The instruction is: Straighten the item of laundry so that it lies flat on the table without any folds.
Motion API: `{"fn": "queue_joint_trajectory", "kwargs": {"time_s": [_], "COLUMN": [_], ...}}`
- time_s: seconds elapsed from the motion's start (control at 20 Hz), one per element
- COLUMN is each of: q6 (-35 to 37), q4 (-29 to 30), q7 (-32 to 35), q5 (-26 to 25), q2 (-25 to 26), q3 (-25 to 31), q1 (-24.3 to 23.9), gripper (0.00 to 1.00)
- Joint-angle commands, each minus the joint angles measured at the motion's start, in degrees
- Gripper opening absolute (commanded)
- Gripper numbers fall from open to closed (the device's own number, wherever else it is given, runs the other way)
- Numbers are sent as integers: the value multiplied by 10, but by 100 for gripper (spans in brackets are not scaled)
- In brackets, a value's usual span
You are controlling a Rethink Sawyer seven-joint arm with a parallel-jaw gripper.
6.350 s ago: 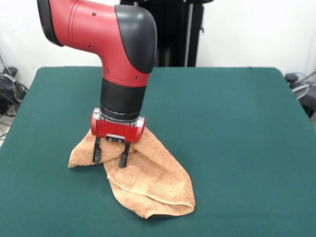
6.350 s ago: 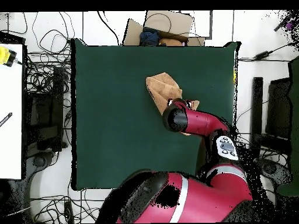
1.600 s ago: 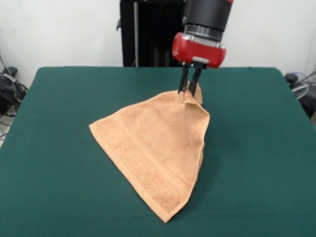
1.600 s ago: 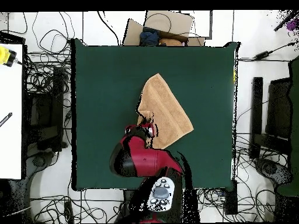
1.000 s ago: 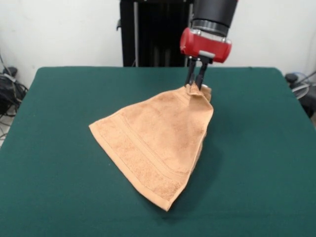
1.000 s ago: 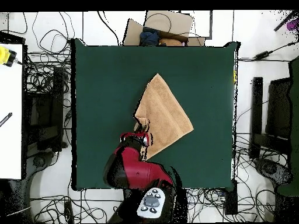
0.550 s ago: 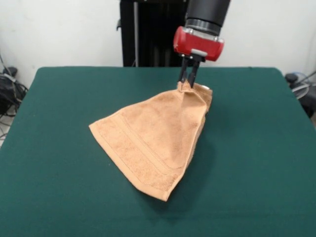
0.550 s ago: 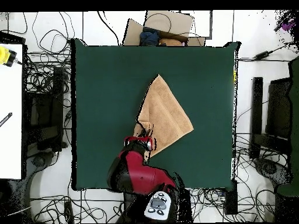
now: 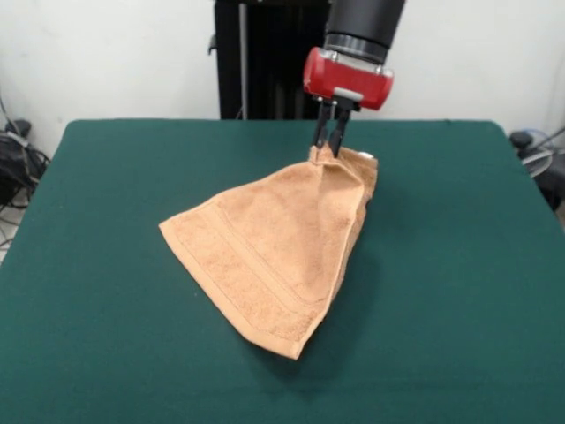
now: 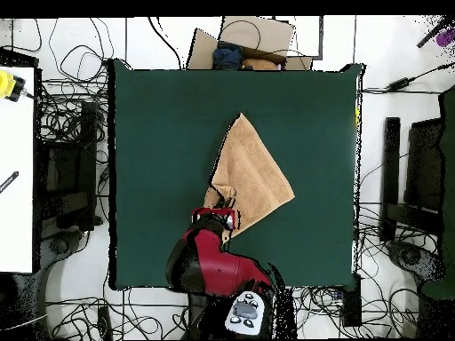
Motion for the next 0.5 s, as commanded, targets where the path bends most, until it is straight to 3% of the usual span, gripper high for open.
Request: {"fn": "queue_joint_trajectory", "kwargs": {"time_s": [0.05, 0.25, 0.3, 0.5], "q6": [13, 22, 25, 38], "q4": [38, 35, 35, 33], "q7": [156, 151, 150, 147], "q5": [22, 14, 14, 8], "q2": [20, 17, 15, 12], "q3": [48, 55, 57, 65], "q1": [-8, -16, -18, -29], "gripper": [0, 0, 100, 100]}}
